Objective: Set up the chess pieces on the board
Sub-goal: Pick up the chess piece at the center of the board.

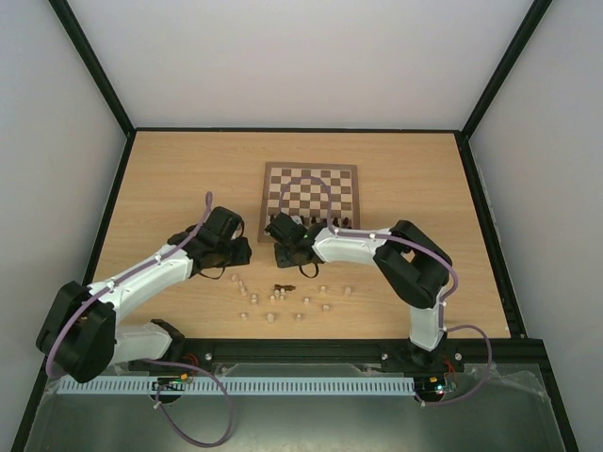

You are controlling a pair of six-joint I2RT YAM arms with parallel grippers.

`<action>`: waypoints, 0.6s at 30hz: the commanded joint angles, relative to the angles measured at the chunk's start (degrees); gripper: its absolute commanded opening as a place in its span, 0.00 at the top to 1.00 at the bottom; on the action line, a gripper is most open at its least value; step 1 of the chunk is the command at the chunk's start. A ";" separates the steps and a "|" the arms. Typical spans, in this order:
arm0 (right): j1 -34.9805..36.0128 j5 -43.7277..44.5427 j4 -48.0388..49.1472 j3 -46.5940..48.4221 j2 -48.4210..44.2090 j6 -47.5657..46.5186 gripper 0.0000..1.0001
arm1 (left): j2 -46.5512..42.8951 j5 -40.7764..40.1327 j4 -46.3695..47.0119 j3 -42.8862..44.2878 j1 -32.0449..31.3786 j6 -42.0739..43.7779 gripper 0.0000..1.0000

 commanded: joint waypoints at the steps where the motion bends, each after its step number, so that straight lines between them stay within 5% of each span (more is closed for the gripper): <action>1: 0.36 2.54 -4.30 2.33 2.24 1.20 0.66 | -1.62 1.21 0.48 -0.87 0.40 0.84 0.61; 18: 0.40 4.53 -3.97 -0.20 1.52 0.59 0.89 | -1.33 1.93 0.84 -0.99 0.46 0.73 0.62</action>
